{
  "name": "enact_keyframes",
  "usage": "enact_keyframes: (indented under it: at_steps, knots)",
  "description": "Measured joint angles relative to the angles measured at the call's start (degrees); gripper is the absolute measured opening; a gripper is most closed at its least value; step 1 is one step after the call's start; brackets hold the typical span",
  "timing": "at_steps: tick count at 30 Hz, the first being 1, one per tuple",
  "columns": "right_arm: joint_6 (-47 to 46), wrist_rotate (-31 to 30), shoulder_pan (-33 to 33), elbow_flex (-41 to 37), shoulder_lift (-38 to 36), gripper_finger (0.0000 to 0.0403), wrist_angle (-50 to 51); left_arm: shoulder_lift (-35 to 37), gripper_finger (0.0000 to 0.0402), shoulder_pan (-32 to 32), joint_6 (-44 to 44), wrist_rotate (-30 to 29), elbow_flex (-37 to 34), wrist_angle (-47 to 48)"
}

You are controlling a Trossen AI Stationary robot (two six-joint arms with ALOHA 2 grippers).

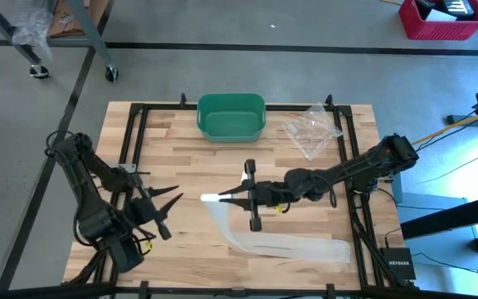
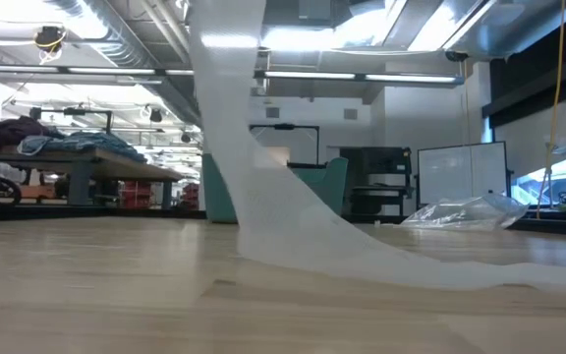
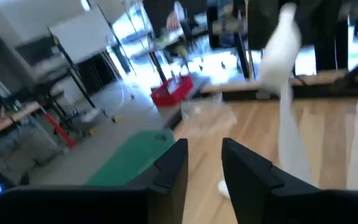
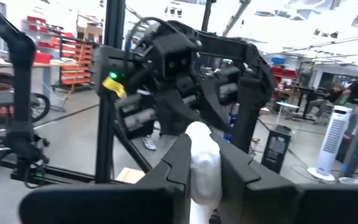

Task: Roll bandage
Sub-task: Roll the bottom white bandage

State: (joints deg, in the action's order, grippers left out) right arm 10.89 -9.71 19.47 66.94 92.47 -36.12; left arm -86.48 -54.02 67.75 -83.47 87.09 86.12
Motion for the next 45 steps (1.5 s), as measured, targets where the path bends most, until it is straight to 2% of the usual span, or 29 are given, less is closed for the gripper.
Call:
enact_keyframes:
  at_steps: [4,7,10,16,19,21,23,28,30,31,33,37,40,45]
  knots:
    - [-0.2,-1.0,1.4,0.0,-0.1,0.0048,0.5,-0.1,0.0070,3.4,-0.4,4.9,-2.3,-1.2]
    - [-0.2,-1.2,2.6,0.1,-0.8,0.0047,3.0,-0.1,0.0056,5.7,-0.1,5.3,-6.8,-1.3]
    - [-0.1,-2.0,3.9,1.3,-1.7,0.0050,7.4,-0.1,0.0043,7.5,4.3,6.4,-11.5,-1.3]
    - [0.1,-3.7,4.3,3.1,-2.0,0.0052,11.9,2.5,0.0007,12.4,7.6,13.3,-16.1,-1.7]
    - [0.0,-3.8,4.1,3.7,-2.0,0.0052,14.6,6.2,0.0003,15.9,9.9,19.9,-20.2,-4.0]
    - [-0.1,-3.8,4.1,3.7,-2.0,0.0052,15.6,8.8,0.0002,17.6,5.3,23.3,-24.0,-12.2]
    - [-0.1,-4.4,4.1,3.7,-2.0,0.0053,15.9,11.6,0.0001,19.4,-5.4,28.8,-28.2,-25.5]
    - [-1.5,-5.4,4.1,4.0,-2.7,0.0053,17.7,17.5,0.0000,24.2,-38.2,52.1,-39.8,-68.8]
    - [-1.7,-6.3,4.2,4.9,-3.3,0.0053,20.8,19.3,0.0000,25.0,-46.6,59.2,-40.7,-78.3]
    - [-1.7,-6.6,4.2,5.4,-3.9,0.0053,21.7,21.0,0.0000,24.8,-49.1,60.3,-40.3,-81.2]
    - [-1.6,-8.6,5.3,5.5,-5.0,0.0053,23.7,24.5,0.0000,23.4,-53.0,59.1,-38.9,-84.2]
    - [-1.4,-11.9,6.6,5.5,-5.4,0.0053,24.4,28.1,0.0000,17.6,-61.8,50.5,-38.8,-91.9]
    - [-2.4,-12.3,6.4,5.5,-4.8,0.0053,23.0,27.1,0.0001,14.3,-69.8,45.8,-38.8,-98.3]
    - [-2.6,-12.8,6.4,5.4,-2.0,0.0053,20.4,22.6,0.0022,14.1,-76.9,45.0,-38.8,-103.7]
